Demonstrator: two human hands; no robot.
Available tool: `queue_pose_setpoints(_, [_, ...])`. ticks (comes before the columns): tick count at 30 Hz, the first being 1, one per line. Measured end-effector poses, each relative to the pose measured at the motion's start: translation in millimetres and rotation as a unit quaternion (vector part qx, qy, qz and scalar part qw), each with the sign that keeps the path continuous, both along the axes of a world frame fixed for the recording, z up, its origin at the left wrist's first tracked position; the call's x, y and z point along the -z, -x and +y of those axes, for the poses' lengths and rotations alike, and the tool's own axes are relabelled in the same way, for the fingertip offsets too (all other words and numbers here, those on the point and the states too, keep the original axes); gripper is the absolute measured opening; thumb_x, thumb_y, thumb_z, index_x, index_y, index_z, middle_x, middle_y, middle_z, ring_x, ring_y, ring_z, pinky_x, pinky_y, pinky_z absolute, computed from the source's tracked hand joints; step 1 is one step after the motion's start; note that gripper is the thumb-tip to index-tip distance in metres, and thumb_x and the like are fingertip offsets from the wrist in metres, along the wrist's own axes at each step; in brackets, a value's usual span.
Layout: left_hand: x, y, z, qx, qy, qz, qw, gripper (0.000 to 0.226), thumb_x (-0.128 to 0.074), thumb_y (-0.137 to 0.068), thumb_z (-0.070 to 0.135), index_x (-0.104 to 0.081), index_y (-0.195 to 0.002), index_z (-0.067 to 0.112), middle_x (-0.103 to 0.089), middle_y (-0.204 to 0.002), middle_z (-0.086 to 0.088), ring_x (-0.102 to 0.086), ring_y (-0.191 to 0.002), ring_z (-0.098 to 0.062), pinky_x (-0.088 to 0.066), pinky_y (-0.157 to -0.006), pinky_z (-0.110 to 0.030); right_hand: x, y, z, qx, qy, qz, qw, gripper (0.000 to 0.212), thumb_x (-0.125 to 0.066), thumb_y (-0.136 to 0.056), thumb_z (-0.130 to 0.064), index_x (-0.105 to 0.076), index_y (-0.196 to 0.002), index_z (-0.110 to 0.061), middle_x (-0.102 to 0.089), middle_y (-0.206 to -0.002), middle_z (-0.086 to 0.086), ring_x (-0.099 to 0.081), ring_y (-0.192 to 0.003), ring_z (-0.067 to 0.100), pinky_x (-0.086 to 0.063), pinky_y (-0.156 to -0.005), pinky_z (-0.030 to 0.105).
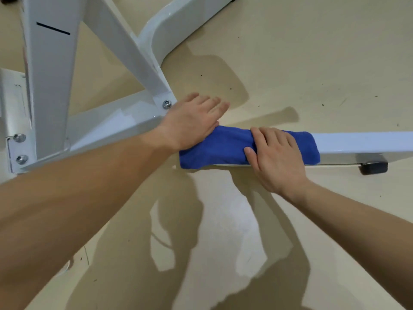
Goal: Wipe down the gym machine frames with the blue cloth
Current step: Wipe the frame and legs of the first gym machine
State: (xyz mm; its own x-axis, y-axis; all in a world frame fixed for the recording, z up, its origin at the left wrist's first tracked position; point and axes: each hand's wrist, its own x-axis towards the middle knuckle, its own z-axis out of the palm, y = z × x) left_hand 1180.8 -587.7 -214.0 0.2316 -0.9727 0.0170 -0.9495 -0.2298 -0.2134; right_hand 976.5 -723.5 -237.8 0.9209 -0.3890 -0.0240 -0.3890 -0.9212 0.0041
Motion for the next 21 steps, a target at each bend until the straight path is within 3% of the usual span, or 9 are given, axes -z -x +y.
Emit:
queue_pose_setpoints(2, [14, 35, 4, 0.0, 0.121, 0.035, 0.992, 0.04, -0.05, -0.09, 0.015, -0.059, -0.128, 0.008, -0.065, -0.123, -0.008, -0.062, -0.103, -0.03, -0.045, -0.09, -0.041, 4, 7, 12, 0.057, 0.017, -0.018, 0.998, 0.057, -0.029, -0.098, -0.047, -0.046, -0.139, -0.01, -0.053, -0.131, 0.01, -0.048, -0.12, 0.032, -0.036, -0.098, 0.044])
queue_pose_setpoints(3, [23, 55, 9, -0.01, 0.151, 0.074, 0.986, 0.038, -0.05, -0.091, 0.015, -0.062, -0.126, 0.006, -0.065, -0.123, -0.009, -0.062, -0.104, -0.03, -0.045, -0.089, -0.041, 5, 7, 14, 0.069, 0.018, -0.022, 0.997, 0.057, -0.03, -0.098, -0.048, -0.047, -0.137, -0.01, -0.053, -0.131, 0.01, -0.047, -0.119, 0.033, -0.036, -0.097, 0.045])
queue_pose_setpoints(6, [40, 87, 20, -0.076, 0.142, 0.16, 0.974, 0.046, -0.04, -0.099, 0.03, -0.055, -0.136, 0.006, -0.058, -0.136, -0.009, -0.053, -0.126, -0.028, -0.036, -0.11, -0.043, 3, 1, 0, 0.043, -0.003, -0.041, 0.998, 0.053, -0.032, -0.096, -0.051, -0.055, -0.125, -0.014, -0.057, -0.12, 0.008, -0.051, -0.11, 0.032, -0.034, -0.095, 0.044])
queue_pose_setpoints(8, [37, 74, 12, -0.108, 0.105, 0.203, 0.968, 0.051, -0.028, -0.1, 0.039, -0.054, -0.136, 0.013, -0.06, -0.132, -0.002, -0.052, -0.123, -0.024, -0.029, -0.112, -0.039, 1, -7, -16, 0.007, -0.035, -0.027, 0.999, 0.049, -0.027, -0.097, -0.052, -0.056, -0.116, -0.018, -0.06, -0.109, 0.004, -0.053, -0.1, 0.029, -0.035, -0.093, 0.041])
queue_pose_setpoints(11, [30, 39, 9, -0.072, 0.054, 0.176, 0.98, 0.05, -0.018, -0.1, 0.043, -0.06, -0.115, 0.02, -0.064, -0.106, 0.002, -0.055, -0.099, -0.023, -0.034, -0.096, -0.036, 4, -23, -13, -0.015, -0.016, -0.007, 1.0, 0.05, -0.019, -0.098, -0.049, -0.057, -0.105, -0.018, -0.061, -0.098, 0.003, -0.054, -0.091, 0.029, -0.039, -0.087, 0.042])
queue_pose_setpoints(15, [39, 3, 35, 0.009, 0.096, 0.133, 0.986, 0.034, -0.032, -0.102, 0.034, -0.059, -0.103, 0.012, -0.056, -0.092, -0.003, -0.048, -0.087, -0.024, -0.037, -0.095, -0.038, 9, -49, 38, 0.011, 0.021, -0.016, 1.0, 0.045, -0.024, -0.1, -0.043, -0.057, -0.093, -0.013, -0.059, -0.088, 0.008, -0.051, -0.081, 0.032, -0.038, -0.08, 0.044])
queue_pose_setpoints(21, [51, 49, 19, -0.101, 0.17, 0.086, 0.976, 0.036, -0.034, -0.101, 0.031, -0.063, -0.1, 0.009, -0.059, -0.09, -0.008, -0.05, -0.084, -0.031, -0.039, -0.094, -0.044, 13, -30, 11, -0.05, 0.029, -0.051, 0.997, 0.04, -0.03, -0.099, -0.044, -0.057, -0.1, -0.014, -0.056, -0.088, 0.006, -0.05, -0.08, 0.03, -0.037, -0.077, 0.041])
